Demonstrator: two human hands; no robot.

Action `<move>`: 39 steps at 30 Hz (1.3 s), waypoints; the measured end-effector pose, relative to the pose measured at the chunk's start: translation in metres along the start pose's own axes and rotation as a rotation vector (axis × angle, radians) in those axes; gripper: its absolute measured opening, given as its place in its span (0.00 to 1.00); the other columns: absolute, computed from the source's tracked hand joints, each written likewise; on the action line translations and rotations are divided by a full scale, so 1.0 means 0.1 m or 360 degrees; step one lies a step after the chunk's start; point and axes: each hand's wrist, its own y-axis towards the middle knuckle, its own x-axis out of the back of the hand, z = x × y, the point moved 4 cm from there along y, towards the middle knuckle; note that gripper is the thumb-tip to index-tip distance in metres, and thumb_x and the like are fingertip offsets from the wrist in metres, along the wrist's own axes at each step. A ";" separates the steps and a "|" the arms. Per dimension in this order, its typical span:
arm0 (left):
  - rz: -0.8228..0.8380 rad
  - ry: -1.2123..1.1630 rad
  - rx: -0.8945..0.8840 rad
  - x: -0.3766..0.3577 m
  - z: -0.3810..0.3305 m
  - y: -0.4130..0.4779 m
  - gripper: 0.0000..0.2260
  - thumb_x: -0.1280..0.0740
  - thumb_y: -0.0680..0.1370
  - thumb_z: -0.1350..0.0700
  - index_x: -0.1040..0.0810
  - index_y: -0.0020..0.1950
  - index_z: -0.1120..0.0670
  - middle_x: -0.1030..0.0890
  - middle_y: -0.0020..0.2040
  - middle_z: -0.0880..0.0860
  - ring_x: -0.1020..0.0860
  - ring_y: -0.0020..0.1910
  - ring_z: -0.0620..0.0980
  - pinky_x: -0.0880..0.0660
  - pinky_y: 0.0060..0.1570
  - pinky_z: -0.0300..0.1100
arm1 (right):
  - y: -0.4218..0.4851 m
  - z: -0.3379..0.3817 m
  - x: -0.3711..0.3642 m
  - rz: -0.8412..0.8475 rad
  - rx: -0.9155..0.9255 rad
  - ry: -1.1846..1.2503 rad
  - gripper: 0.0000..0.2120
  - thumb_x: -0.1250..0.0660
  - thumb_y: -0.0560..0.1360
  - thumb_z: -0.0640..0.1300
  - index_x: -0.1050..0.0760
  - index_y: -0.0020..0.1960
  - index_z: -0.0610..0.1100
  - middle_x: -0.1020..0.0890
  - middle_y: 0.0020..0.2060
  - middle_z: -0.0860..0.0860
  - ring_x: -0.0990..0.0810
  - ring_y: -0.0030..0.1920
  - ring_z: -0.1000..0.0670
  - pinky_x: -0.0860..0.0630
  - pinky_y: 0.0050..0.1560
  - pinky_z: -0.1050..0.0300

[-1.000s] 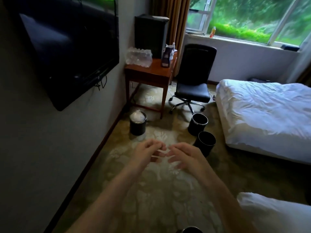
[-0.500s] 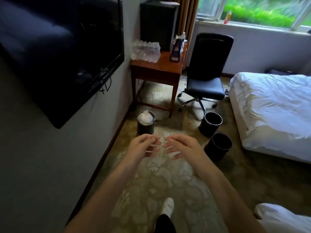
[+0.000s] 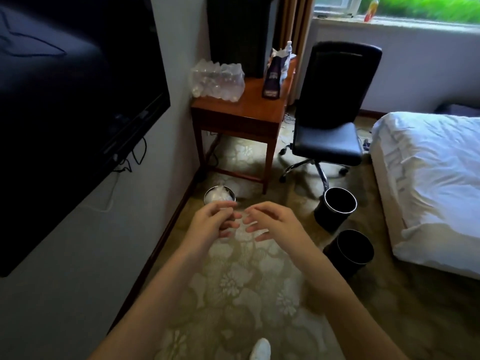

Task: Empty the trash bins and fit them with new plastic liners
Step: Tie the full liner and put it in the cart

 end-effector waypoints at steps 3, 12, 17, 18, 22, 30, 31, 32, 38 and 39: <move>-0.0110 -0.0091 0.0071 -0.08 -0.07 0.30 0.07 0.33 0.79 0.59 0.23 0.57 0.55 0.14 0.41 0.53 0.19 0.35 0.46 0.23 0.33 0.38 | 0.41 -0.01 0.15 0.0016 -0.0059 -0.0005 0.09 0.36 0.81 0.43 0.21 0.57 0.39 0.14 0.46 0.43 0.16 0.42 0.50 0.21 0.42 0.54; -0.0371 -0.0201 0.0141 0.32 -0.32 1.22 0.07 0.35 0.80 0.61 0.24 0.57 0.56 0.15 0.41 0.54 0.19 0.35 0.48 0.22 0.34 0.39 | 1.57 0.06 0.03 0.0176 -0.0109 0.0010 0.08 0.35 0.80 0.44 0.19 0.54 0.42 0.14 0.44 0.46 0.15 0.43 0.49 0.20 0.40 0.59; -0.0403 -0.0308 0.0255 0.49 -0.28 1.96 0.07 0.34 0.79 0.62 0.23 0.57 0.58 0.15 0.42 0.55 0.19 0.35 0.47 0.22 0.33 0.37 | 2.21 0.06 0.04 0.0145 -0.0154 -0.0090 0.08 0.35 0.80 0.45 0.20 0.56 0.42 0.14 0.45 0.47 0.15 0.44 0.49 0.19 0.40 0.60; -0.0399 -0.0350 0.0263 0.51 -0.29 2.14 0.07 0.34 0.79 0.62 0.23 0.56 0.58 0.15 0.41 0.54 0.19 0.35 0.47 0.22 0.33 0.38 | 2.37 0.09 0.05 0.0115 -0.0146 -0.0110 0.08 0.35 0.80 0.44 0.20 0.56 0.42 0.14 0.44 0.46 0.15 0.44 0.49 0.19 0.40 0.60; -0.0249 -0.0385 0.0241 0.50 -0.54 2.88 0.05 0.35 0.80 0.61 0.21 0.54 0.57 0.14 0.39 0.51 0.18 0.37 0.47 0.22 0.35 0.39 | 3.03 0.32 0.03 0.0043 -0.0115 -0.0154 0.08 0.35 0.80 0.44 0.21 0.55 0.42 0.14 0.43 0.48 0.15 0.41 0.52 0.20 0.38 0.61; -0.0269 -0.0340 0.0263 0.81 -0.83 3.93 0.07 0.37 0.80 0.62 0.19 0.50 0.58 0.15 0.40 0.53 0.19 0.35 0.46 0.23 0.33 0.37 | 4.14 0.41 -0.08 0.0063 -0.0178 -0.0115 0.06 0.34 0.80 0.46 0.20 0.54 0.47 0.14 0.44 0.48 0.14 0.43 0.50 0.23 0.35 0.65; -0.0307 -0.0349 0.0279 0.85 -0.82 4.04 0.07 0.37 0.80 0.62 0.19 0.50 0.58 0.15 0.39 0.53 0.19 0.35 0.46 0.23 0.34 0.38 | 4.27 0.39 -0.08 0.0085 -0.0191 -0.0114 0.06 0.34 0.80 0.46 0.20 0.54 0.47 0.14 0.44 0.48 0.14 0.43 0.49 0.23 0.36 0.65; -0.0346 -0.0359 0.0289 0.89 -0.82 4.15 0.07 0.37 0.80 0.62 0.19 0.50 0.58 0.15 0.39 0.52 0.19 0.34 0.46 0.23 0.35 0.39 | 4.41 0.39 -0.06 0.0107 -0.0203 -0.0115 0.07 0.34 0.80 0.46 0.20 0.54 0.46 0.14 0.44 0.48 0.14 0.44 0.49 0.23 0.36 0.65; -0.0594 -0.0471 0.0389 1.05 -0.63 4.73 0.06 0.37 0.80 0.63 0.19 0.51 0.60 0.15 0.38 0.53 0.19 0.32 0.45 0.23 0.31 0.36 | 5.26 0.22 0.05 0.0291 -0.0266 -0.0253 0.07 0.34 0.80 0.45 0.21 0.54 0.44 0.14 0.42 0.48 0.16 0.41 0.51 0.22 0.37 0.61; -0.0662 -0.0502 0.0415 1.06 -0.55 4.81 0.06 0.37 0.80 0.63 0.20 0.51 0.60 0.16 0.38 0.54 0.20 0.30 0.45 0.23 0.30 0.35 | 5.40 0.16 0.08 0.0342 -0.0261 -0.0293 0.07 0.34 0.80 0.45 0.20 0.54 0.44 0.14 0.42 0.49 0.16 0.40 0.52 0.23 0.37 0.61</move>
